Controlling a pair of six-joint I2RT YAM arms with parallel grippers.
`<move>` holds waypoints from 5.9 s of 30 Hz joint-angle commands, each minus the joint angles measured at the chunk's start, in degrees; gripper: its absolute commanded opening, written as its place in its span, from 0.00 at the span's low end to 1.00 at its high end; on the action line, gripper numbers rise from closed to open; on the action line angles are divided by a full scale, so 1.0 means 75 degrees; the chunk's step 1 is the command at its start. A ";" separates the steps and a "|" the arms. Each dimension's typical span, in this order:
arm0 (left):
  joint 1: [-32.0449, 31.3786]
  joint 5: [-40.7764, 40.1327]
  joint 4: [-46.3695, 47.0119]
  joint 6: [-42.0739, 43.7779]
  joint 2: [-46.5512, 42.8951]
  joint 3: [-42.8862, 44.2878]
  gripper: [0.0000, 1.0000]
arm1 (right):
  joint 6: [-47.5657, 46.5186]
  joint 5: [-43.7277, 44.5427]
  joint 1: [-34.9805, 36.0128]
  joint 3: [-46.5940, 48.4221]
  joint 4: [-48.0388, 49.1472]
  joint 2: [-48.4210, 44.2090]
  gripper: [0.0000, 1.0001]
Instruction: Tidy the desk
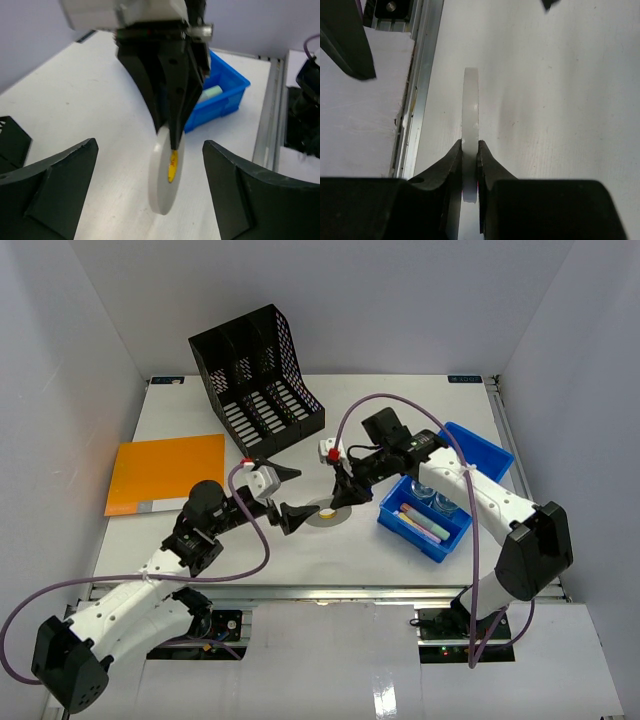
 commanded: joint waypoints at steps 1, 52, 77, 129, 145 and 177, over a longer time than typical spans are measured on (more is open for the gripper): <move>-0.0022 -0.1482 0.0240 -0.0627 -0.0758 0.0124 0.98 | 0.0301 0.0108 -0.1039 -0.0248 0.0388 -0.0578 0.08; -0.0019 -0.4978 -0.3168 -0.1251 -0.1816 0.0178 0.98 | 0.0426 0.2958 -0.6759 -0.0174 0.2714 -0.0019 0.73; 0.4854 -0.3176 -0.4907 -0.7341 -0.0380 -0.0088 0.90 | 0.1135 -0.1730 -0.3733 -0.2587 0.1771 -0.2042 0.78; 0.8536 -0.2431 -0.2439 -0.8261 0.4094 -0.0372 0.00 | -0.0227 -0.0280 -0.1161 -0.2558 0.1301 -0.1269 0.81; 0.8543 -0.1103 -0.2783 -0.8450 0.2511 -0.1221 0.00 | 0.0352 0.4262 0.2845 0.1231 0.5458 0.3065 0.90; 0.8547 0.0114 -0.3580 -0.8762 0.1271 -0.1307 0.00 | 0.0037 0.5823 0.3778 0.2714 0.7835 0.5987 0.27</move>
